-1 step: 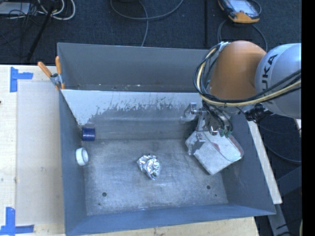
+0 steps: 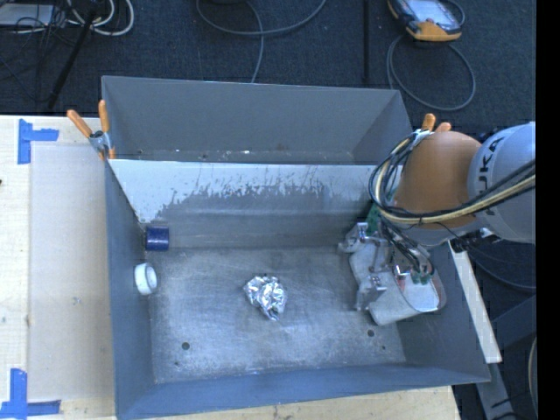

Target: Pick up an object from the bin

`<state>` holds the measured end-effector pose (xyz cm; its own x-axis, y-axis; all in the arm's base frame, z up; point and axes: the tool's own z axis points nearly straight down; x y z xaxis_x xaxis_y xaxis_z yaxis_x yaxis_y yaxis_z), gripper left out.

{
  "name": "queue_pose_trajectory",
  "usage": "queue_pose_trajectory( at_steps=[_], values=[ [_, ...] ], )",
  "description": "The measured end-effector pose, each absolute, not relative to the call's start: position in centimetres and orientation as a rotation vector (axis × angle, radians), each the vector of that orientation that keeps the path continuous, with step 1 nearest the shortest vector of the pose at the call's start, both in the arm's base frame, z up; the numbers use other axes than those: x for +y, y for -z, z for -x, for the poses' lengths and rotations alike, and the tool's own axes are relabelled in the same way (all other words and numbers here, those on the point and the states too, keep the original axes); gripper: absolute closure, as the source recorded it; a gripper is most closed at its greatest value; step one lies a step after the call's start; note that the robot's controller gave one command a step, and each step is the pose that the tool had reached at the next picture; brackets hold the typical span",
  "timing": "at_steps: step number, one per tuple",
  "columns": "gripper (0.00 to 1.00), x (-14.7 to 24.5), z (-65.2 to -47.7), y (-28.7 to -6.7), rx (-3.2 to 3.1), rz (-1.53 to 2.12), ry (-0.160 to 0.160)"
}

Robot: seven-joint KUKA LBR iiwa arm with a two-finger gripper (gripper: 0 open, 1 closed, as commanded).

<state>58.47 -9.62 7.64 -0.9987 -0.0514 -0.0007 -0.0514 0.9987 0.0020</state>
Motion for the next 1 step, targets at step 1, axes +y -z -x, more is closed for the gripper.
queue_pose_trajectory(
  at_steps=[1],
  values=[
    [0.00, -8.01, -47.91, -13.85, 3.146, -0.096, -0.002]
  ],
)
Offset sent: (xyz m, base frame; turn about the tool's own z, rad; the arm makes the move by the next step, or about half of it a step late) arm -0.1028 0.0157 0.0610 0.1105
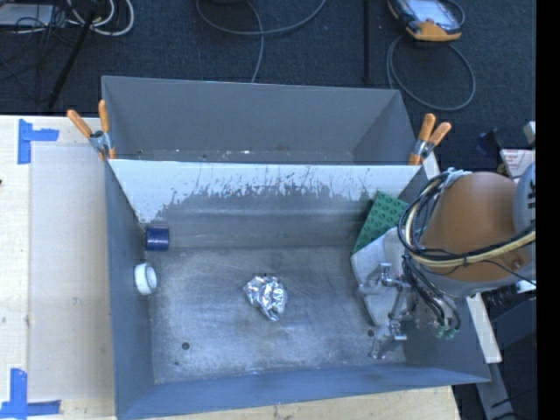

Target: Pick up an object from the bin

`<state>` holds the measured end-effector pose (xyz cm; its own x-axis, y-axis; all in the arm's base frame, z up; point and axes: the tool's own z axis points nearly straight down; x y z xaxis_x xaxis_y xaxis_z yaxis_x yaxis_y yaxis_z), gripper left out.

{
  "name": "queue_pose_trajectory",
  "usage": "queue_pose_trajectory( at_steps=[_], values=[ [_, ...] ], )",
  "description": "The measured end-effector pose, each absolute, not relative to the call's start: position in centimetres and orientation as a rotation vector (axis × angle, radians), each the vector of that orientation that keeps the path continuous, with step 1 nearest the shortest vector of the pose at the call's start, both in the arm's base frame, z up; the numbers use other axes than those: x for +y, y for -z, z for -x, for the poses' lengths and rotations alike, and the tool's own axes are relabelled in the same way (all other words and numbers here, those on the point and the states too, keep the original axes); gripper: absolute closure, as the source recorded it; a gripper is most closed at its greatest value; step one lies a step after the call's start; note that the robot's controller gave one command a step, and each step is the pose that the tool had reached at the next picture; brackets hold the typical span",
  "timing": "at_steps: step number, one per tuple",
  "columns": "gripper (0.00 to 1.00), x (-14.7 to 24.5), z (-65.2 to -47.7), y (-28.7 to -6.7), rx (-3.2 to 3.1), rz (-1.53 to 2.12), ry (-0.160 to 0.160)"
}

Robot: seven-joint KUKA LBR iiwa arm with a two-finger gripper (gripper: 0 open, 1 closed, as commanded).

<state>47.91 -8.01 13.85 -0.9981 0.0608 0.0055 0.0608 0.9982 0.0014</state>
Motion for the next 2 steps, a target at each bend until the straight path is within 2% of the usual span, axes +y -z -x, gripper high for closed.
queue_pose_trajectory(
  at_steps=[1, 2],
  values=[
    [0.00, -8.4, -51.5, -17.2, -3.110, -0.462, 0.000],
    [0.00, -13.9, -51.1, -11.4, -3.105, -0.446, 0.004]
  ],
)
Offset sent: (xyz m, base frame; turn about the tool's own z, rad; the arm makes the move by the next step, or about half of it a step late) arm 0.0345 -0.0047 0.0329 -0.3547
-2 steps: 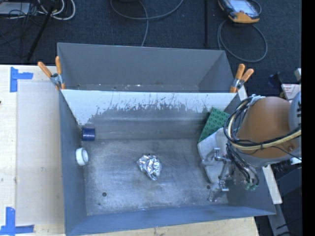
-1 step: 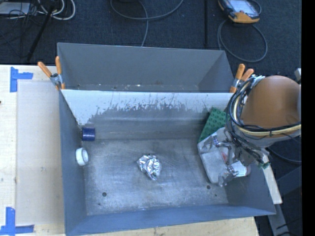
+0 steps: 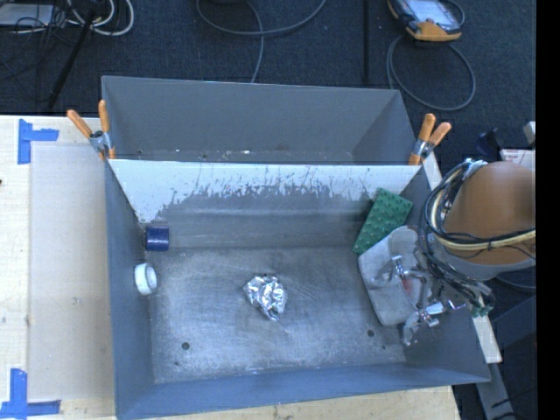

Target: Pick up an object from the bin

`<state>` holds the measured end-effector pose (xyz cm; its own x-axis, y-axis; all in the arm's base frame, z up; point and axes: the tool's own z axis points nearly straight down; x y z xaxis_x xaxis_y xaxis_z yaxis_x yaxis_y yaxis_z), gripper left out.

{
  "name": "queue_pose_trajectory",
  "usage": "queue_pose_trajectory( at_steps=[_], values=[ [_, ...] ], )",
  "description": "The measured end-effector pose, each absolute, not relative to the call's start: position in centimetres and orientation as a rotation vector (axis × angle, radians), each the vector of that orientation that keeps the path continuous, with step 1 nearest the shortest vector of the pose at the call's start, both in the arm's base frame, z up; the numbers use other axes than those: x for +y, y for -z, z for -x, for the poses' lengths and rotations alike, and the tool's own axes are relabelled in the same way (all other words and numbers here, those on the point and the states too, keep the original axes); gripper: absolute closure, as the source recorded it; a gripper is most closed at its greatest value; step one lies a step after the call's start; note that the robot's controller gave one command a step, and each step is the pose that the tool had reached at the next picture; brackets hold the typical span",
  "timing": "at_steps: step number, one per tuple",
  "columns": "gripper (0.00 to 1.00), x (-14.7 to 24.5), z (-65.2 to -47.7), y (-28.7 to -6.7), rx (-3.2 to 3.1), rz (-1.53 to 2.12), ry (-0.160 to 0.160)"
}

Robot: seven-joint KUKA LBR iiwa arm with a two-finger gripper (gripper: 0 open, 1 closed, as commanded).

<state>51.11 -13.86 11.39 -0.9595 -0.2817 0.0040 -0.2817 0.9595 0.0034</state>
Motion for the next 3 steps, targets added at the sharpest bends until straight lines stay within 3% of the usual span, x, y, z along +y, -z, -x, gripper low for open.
queue_pose_trajectory(
  at_steps=[1, 2, 3],
  values=[
    [0.00, -6.3, -56.9, -11.9, -3.136, -0.249, 0.006],
    [0.00, 6.8, -53.5, -14.2, -3.120, -0.359, 0.007],
    [0.00, 8.5, -53.6, -7.5, -3.143, -0.109, 0.002]
  ],
)
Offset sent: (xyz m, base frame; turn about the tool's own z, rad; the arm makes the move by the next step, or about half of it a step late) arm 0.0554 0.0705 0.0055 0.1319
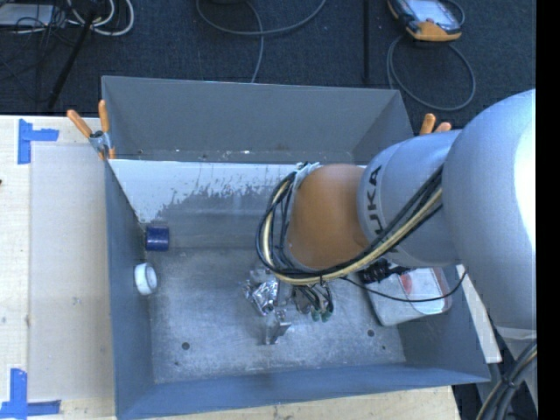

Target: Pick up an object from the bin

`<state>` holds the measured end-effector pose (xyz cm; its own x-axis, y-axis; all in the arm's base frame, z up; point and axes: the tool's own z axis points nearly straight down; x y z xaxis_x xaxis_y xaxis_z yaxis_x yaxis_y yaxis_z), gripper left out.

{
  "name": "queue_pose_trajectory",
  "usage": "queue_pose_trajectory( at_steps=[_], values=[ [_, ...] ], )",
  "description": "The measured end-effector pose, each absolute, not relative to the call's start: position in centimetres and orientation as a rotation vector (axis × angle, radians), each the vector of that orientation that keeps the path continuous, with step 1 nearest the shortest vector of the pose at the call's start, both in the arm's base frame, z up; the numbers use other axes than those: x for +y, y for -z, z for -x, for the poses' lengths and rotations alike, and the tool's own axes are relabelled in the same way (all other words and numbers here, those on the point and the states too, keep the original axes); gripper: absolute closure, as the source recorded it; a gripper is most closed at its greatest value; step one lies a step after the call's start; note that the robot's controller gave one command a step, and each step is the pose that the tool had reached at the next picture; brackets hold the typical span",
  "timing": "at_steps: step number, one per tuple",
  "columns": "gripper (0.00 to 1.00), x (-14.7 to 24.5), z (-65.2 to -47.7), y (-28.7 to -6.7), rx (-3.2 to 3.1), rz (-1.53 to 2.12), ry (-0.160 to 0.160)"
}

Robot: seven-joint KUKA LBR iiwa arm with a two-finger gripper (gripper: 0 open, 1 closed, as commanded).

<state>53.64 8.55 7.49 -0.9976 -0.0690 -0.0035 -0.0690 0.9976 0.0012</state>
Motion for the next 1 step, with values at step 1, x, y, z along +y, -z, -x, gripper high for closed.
queue_pose_trajectory(
  at_steps=[1],
  values=[
    [1.00, 8.71, -54.09, -7.90, 3.118, 0.110, -0.008]
  ],
)
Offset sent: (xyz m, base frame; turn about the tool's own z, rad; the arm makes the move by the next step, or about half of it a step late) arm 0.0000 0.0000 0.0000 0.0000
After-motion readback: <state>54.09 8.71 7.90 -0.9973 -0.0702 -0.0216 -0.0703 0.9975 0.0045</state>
